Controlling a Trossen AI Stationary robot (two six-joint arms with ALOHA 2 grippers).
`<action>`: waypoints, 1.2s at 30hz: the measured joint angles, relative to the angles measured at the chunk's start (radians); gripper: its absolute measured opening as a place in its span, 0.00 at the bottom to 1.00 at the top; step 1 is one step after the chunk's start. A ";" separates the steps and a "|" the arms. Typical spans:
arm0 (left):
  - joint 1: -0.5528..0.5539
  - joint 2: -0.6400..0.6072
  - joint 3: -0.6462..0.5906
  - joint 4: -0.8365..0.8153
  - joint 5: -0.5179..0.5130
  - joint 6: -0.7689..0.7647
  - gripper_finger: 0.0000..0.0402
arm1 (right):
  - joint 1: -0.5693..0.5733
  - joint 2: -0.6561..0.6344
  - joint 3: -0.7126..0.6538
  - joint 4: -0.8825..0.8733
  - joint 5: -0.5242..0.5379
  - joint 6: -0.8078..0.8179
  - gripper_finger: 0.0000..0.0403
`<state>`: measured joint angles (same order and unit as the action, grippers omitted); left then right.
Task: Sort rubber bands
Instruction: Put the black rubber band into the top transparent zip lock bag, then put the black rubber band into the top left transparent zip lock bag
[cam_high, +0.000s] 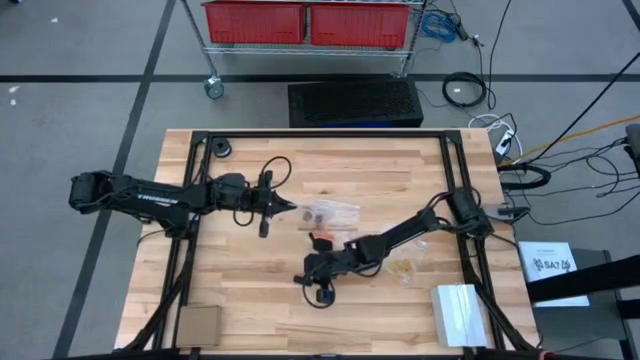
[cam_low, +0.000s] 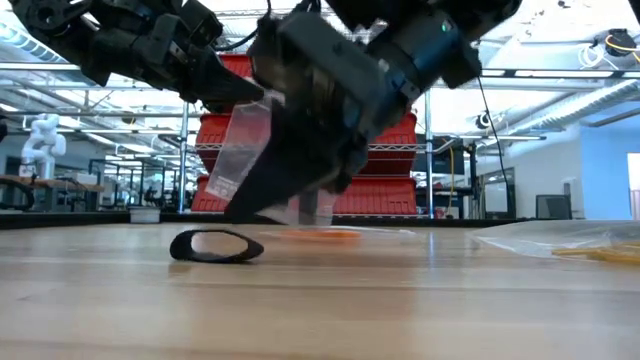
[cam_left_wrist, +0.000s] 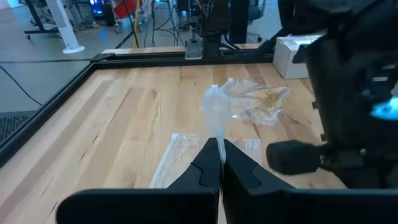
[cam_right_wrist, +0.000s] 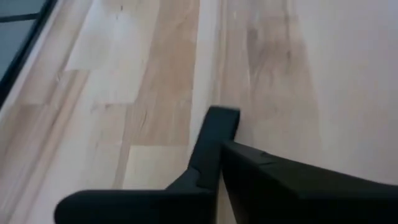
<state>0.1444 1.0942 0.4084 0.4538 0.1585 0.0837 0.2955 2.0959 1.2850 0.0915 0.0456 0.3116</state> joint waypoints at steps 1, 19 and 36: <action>0.000 0.000 0.000 -0.001 -0.001 0.000 0.00 | 0.000 -0.015 0.000 -0.007 0.009 -0.016 0.03; 0.000 0.000 0.000 0.000 -0.002 0.000 0.00 | 0.010 -0.220 0.001 -0.166 0.165 0.003 0.13; 0.000 0.000 0.000 -0.002 -0.001 0.000 0.00 | 0.029 0.080 0.000 0.118 0.103 0.175 0.54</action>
<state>0.1440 1.0939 0.4084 0.4515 0.1574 0.0841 0.3244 2.1761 1.2851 0.2098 0.1487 0.4862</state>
